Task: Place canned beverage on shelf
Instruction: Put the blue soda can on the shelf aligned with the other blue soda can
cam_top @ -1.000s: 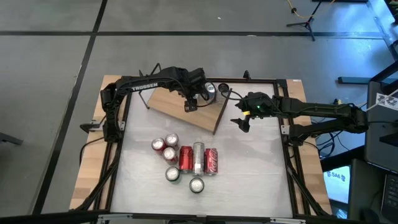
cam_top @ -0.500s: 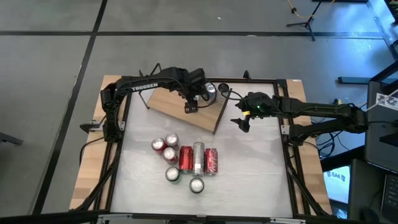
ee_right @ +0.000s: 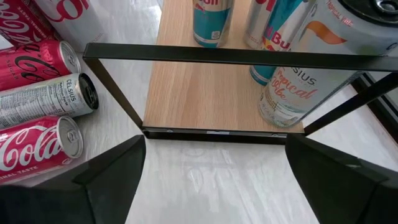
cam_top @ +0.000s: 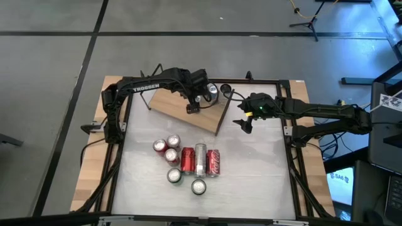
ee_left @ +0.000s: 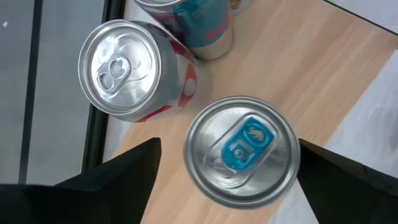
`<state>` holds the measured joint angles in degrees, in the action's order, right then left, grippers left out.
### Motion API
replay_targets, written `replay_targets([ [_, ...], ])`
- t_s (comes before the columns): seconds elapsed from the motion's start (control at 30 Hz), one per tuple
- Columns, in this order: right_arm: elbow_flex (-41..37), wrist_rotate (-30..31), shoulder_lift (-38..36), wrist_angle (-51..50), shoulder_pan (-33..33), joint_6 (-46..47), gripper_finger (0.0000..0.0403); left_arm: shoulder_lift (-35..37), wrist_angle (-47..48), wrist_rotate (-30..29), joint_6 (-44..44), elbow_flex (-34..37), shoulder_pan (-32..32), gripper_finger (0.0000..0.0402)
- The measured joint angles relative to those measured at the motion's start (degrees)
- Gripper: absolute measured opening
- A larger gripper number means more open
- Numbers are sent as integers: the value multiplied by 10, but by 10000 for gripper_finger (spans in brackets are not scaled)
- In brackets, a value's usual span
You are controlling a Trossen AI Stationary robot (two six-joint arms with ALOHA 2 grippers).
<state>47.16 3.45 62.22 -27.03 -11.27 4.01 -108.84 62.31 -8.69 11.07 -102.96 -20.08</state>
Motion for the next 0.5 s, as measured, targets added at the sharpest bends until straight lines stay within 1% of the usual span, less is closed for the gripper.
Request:
replay_targets([
  [0.5, 0, 0, 0, 0, 0, 0, 381, 0, 12, 0, 0, 0, 4, 347],
])
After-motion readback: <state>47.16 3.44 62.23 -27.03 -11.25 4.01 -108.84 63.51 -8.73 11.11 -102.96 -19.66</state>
